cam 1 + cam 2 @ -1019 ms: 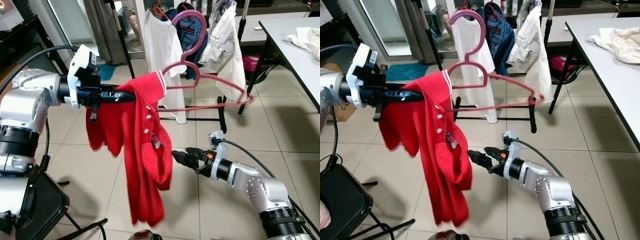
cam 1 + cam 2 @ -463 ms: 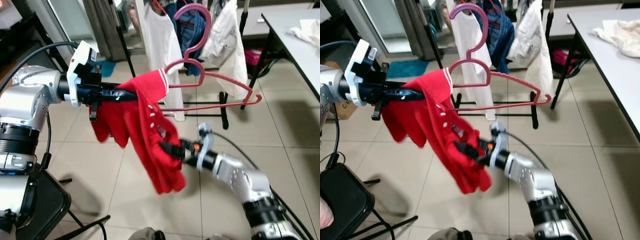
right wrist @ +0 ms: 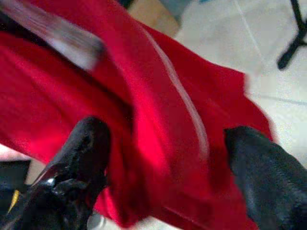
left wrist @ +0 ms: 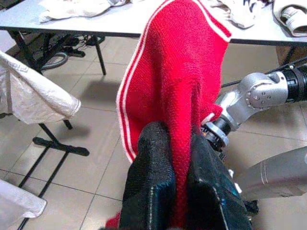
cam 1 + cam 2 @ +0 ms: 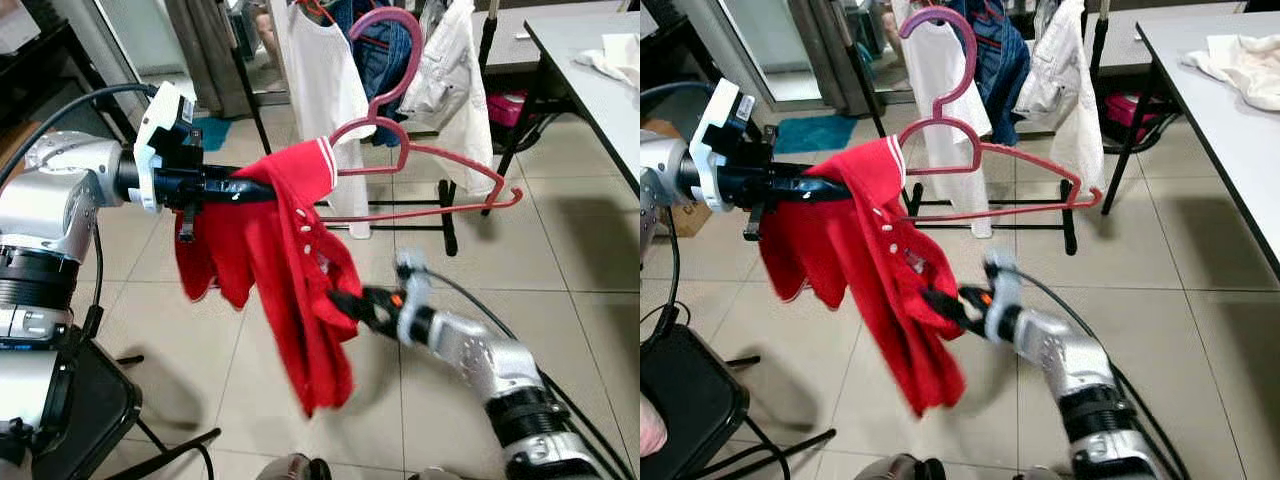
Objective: Hang hanger
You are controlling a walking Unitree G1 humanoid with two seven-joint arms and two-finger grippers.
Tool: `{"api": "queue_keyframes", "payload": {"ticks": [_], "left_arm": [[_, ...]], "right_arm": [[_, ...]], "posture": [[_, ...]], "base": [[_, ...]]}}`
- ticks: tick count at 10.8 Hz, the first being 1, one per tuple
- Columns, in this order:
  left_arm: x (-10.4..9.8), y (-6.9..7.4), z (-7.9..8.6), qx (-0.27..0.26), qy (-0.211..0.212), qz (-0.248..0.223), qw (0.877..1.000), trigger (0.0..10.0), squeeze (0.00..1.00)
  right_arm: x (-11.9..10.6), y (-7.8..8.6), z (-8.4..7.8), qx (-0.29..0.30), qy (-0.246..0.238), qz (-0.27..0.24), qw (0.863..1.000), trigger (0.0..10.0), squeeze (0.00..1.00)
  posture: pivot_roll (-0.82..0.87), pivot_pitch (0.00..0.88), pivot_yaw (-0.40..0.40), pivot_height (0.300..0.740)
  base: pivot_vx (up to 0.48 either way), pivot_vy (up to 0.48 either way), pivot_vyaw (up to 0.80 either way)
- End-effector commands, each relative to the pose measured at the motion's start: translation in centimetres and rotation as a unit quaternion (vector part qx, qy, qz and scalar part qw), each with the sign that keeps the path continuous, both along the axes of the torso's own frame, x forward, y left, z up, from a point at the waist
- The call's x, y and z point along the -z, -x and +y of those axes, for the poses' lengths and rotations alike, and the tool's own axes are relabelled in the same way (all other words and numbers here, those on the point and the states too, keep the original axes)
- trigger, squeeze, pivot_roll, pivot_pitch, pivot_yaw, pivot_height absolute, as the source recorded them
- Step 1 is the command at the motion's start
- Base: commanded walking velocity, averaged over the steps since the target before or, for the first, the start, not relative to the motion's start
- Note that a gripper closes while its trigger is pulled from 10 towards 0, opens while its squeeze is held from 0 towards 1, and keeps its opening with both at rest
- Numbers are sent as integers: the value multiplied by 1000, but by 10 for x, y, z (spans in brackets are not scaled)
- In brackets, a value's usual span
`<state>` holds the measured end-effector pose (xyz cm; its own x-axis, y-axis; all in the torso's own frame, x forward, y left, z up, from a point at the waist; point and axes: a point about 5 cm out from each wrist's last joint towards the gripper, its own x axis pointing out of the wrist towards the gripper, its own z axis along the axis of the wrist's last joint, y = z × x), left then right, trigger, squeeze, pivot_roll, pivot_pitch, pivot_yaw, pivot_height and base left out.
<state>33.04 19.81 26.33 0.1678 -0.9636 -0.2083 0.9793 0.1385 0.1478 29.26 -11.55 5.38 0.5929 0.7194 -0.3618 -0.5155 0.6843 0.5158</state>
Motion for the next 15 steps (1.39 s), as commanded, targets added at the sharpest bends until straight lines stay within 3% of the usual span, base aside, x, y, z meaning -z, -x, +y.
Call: {"api": "queue_keyframes", "payload": {"ticks": [1,3,8,12,15], "left_arm": [[-19,-1,4,-5,7,-34,999,0,0],[-22,-1,5,-12,9,-40,999,0,0],[-22,-1,9,-21,11,-43,999,0,0],[-15,6,18,-44,11,-42,998,0,0],[-4,12,27,-69,8,-40,997,0,0]], "right_arm": [[4,2,4,-13,16,1,1000,0,0],[12,6,-2,-12,28,7,999,0,0],[7,2,-10,10,6,-7,1000,0,0],[20,-2,-44,120,46,20,992,0,0],[4,-18,-78,253,26,-3,967,0,0]], "posture": [[-58,72,187,740],[-59,68,185,740],[-63,58,177,740],[-65,40,149,740],[-72,33,126,740]], "base": [[0,0,0],[0,0,0],[0,0,0],[0,0,0],[0,0,0]]}}
